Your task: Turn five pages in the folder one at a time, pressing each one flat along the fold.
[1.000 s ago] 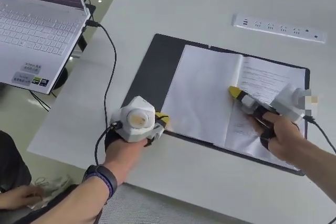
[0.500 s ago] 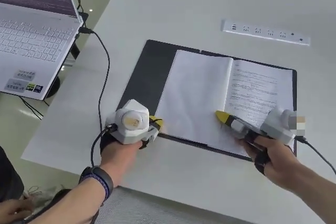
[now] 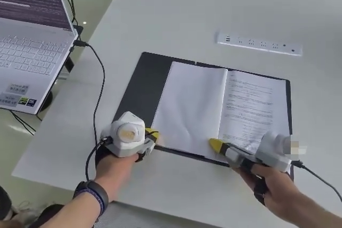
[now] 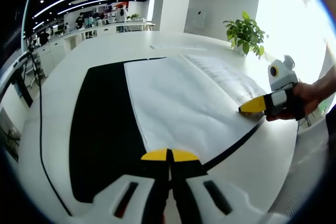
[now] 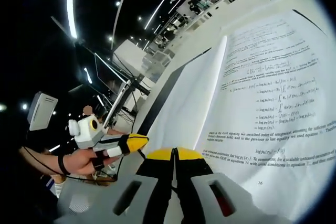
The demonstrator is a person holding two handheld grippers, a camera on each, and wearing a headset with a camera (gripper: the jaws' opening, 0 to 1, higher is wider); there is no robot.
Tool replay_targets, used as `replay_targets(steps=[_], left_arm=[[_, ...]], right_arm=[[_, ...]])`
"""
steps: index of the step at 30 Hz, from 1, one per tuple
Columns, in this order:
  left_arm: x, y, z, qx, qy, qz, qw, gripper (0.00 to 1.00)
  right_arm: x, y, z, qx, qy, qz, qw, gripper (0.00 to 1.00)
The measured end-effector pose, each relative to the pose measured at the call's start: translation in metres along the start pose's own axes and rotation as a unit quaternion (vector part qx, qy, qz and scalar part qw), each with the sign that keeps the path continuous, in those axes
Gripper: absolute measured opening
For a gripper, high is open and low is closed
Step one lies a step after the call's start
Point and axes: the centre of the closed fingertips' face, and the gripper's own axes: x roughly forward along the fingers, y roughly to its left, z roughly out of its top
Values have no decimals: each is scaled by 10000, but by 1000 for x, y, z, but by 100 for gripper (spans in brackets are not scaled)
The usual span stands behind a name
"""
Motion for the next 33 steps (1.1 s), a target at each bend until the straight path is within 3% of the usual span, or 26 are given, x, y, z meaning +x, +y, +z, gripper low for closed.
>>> replay_targets(steps=[7, 22, 29, 33], left_arm=[[0, -1, 0, -5, 39, -4, 10000, 0], [-2, -2, 1, -11, 169, -47, 9998, 0], [-5, -11, 3, -123, 278, -213, 9993, 11], [-13, -15, 13, -119, 144, -208, 9996, 16]], right_arm=[[-7, 3, -15, 45, 47, -50, 10000, 0], [-12, 6, -18, 78, 90, -202, 9997, 0], [-21, 13, -17, 24, 127, -182, 9997, 0], [-31, 17, -9, 1, -21, -171, 9999, 2]])
